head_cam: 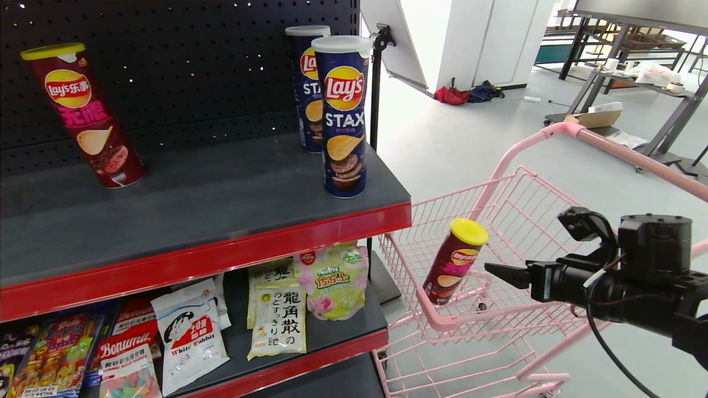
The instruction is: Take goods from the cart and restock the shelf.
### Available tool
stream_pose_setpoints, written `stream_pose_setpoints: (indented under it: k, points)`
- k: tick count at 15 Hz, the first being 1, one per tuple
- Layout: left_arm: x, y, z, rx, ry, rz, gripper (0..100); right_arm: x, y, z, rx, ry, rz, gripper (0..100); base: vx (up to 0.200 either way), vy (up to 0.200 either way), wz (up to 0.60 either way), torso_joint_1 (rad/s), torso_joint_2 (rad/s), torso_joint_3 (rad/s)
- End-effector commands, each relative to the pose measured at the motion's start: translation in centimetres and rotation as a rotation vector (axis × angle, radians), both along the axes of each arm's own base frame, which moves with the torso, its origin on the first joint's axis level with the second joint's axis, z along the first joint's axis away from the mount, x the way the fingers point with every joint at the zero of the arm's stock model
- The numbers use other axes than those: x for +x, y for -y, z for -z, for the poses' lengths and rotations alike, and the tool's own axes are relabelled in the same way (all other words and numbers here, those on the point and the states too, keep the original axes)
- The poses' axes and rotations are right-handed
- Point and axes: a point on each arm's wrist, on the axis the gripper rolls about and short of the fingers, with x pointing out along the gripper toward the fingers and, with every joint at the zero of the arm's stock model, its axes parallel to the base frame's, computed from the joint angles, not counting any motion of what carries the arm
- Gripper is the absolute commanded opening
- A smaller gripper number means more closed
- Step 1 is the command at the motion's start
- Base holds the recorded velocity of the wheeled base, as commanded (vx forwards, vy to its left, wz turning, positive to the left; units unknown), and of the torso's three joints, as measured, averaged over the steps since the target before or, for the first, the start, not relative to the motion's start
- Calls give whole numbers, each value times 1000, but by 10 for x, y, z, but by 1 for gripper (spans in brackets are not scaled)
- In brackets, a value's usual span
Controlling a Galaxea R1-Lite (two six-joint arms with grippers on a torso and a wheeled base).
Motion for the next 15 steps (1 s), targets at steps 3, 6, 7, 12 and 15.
stream_pose_setpoints:
  k: [3,6,7,12,15]
  points:
    - [0,0,0,1,-1,0,100,15,-16,26,-19,-73,-47,100,0,0,0,0,0,0]
    - [0,0,0,-1,-1,-1,100,27,-23,34,-30,-44,-50,100,0,0,0,0,0,0]
    - [0,0,0,-1,0,0,100,28,-25,36,-35,-42,-54,100,0,0,0,0,0,0]
    - [0,0,0,-1,-1,0,100,34,-40,37,-58,-24,-56,100,0,0,0,0,0,0]
    - [0,0,0,-1,-1,-1,100,63,-48,45,-92,4,27,100,0,0,0,0,0,0]
